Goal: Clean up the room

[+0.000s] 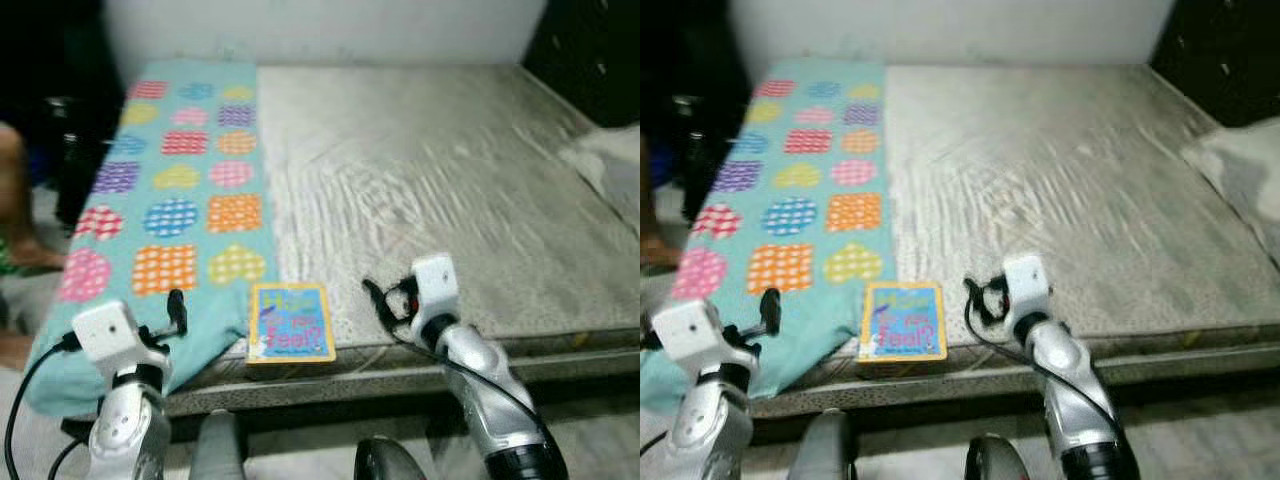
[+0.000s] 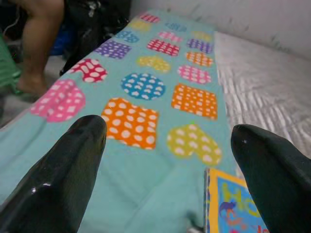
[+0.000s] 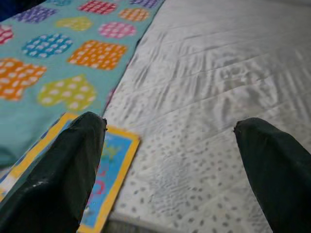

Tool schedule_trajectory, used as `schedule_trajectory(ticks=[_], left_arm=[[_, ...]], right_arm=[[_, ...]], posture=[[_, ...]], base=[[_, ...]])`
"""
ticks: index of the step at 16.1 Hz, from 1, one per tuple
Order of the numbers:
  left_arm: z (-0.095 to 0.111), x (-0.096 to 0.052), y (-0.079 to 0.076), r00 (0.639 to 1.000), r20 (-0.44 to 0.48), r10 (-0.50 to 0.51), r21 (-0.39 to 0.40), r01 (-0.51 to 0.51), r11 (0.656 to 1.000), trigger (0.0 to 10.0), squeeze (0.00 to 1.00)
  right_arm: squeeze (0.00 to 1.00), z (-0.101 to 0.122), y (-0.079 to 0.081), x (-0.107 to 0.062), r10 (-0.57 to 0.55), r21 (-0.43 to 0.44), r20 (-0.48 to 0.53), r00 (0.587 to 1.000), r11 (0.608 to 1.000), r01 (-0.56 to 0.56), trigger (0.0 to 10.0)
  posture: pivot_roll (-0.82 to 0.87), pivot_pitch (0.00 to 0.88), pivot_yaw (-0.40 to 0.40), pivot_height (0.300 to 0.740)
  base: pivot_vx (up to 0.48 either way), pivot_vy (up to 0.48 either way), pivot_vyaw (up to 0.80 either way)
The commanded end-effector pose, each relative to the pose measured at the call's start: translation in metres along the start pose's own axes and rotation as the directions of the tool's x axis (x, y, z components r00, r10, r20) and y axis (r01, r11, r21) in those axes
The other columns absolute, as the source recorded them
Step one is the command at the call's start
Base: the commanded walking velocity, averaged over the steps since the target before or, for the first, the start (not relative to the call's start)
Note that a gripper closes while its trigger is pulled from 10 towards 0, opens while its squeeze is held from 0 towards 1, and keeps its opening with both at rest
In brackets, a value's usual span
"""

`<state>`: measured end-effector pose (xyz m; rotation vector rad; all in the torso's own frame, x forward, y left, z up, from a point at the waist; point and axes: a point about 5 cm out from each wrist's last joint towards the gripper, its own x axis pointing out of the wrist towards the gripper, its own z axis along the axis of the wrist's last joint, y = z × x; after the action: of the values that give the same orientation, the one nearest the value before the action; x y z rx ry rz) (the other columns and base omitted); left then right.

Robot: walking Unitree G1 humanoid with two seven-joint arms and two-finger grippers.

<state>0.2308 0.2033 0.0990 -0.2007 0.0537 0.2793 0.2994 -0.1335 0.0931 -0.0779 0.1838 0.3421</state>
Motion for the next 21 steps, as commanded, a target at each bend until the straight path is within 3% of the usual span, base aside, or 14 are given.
schedule_trajectory(ticks=[1, 8, 12, 15, 21], left_arm=[[0.006, 0.002, -0.004, 0.999, 0.028, -0.033, -0.003, 0.033, 0.999, 10.0, 0.00], [0.008, 0.003, -0.004, 0.998, 0.039, -0.054, 0.023, 0.054, 0.998, 10.0, 0.00], [0.010, 0.002, -0.002, 0.998, 0.059, -0.013, 0.023, 0.011, 1.000, 10.0, 0.00], [0.015, 0.014, -0.005, 0.996, 0.070, -0.058, 0.048, 0.055, 0.997, 10.0, 0.00], [0.014, 0.033, -0.023, 0.987, 0.057, -0.148, 0.072, 0.144, 0.987, 10.0, 0.00]], right_arm=[[0.00, 0.005, 0.000, 0.001, 0.004, 0.000, 0.022, 1.000, 1.000, -0.004, 10.0], [0.00, 0.001, 0.010, -0.001, 0.074, 0.028, 0.006, 0.997, 0.997, -0.074, 10.0], [0.00, 0.001, 0.015, 0.002, 0.117, 0.009, 0.003, 0.993, 0.993, -0.117, 10.0], [0.00, 0.012, 0.017, 0.016, 0.068, 0.035, 0.057, 0.996, 0.997, -0.070, 10.0], [0.00, 0.011, 0.009, 0.012, -0.024, 0.049, 0.096, 0.995, 0.999, 0.020, 10.0]], posture=[[-0.09, 0.095, -0.066, 0.648], [-0.10, 0.102, -0.092, 0.648], [-0.08, 0.091, -0.117, 0.648], [-0.07, 0.053, -0.055, 0.648], [-0.10, 0.018, 0.033, 0.648]], base=[[0.000, 0.000, 0.00], [0.000, 0.000, 0.00], [0.000, 0.000, 0.00], [0.000, 0.000, 0.00], [0.000, 0.000, 0.00]])
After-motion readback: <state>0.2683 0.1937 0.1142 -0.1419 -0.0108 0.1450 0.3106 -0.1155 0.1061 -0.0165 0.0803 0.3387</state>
